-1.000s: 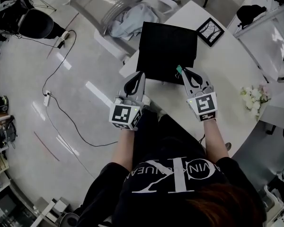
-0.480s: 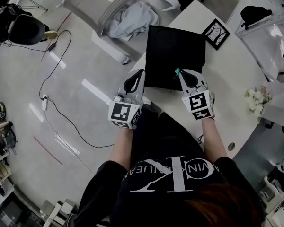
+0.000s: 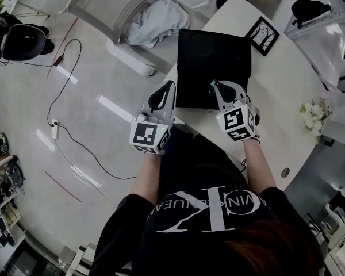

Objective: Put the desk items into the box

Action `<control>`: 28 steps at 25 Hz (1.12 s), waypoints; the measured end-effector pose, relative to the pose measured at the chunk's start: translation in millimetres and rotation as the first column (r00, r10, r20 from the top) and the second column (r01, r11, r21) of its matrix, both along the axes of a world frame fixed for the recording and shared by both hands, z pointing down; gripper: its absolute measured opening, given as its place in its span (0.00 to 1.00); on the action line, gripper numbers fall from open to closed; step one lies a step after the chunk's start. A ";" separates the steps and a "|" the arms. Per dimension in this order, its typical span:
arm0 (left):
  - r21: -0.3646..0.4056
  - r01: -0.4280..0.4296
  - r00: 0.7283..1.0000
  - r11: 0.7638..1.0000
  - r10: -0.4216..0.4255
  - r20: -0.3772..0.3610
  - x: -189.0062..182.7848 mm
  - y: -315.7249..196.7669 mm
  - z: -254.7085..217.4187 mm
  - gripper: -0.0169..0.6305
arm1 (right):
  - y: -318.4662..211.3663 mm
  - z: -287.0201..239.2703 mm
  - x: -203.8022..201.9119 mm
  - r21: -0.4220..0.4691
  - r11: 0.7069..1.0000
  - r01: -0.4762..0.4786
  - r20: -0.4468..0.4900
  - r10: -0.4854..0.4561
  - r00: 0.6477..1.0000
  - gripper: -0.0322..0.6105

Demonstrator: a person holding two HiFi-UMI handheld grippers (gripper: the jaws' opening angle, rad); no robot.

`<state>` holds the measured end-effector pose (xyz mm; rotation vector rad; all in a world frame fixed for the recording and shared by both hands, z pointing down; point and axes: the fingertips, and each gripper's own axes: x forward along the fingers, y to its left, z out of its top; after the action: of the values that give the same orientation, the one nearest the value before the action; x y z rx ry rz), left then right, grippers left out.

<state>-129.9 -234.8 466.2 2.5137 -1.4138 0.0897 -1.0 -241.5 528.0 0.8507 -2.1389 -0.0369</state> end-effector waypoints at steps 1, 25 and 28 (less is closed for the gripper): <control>-0.001 -0.002 1.000 1.000 0.002 0.000 -0.2 -0.5 0.3 0.04 | -0.6 1.0 -1.1 0.001 1.000 0.002 -0.006 -0.002 1.000 0.08; -0.008 0.038 0.999 0.999 -0.038 0.003 -10.3 4.4 0.4 0.04 | 6.5 4.7 -19.5 -0.086 0.995 0.055 0.068 -0.049 0.996 0.08; -0.006 0.045 0.999 0.999 -0.045 0.004 -9.8 7.7 -1.0 0.04 | 9.0 0.5 -22.1 -0.098 0.993 0.061 0.111 -0.050 0.993 0.08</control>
<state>-139.7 -227.2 465.2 2.4768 -1.4682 0.0900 -23.2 -232.5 528.4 0.7492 -2.2450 0.0909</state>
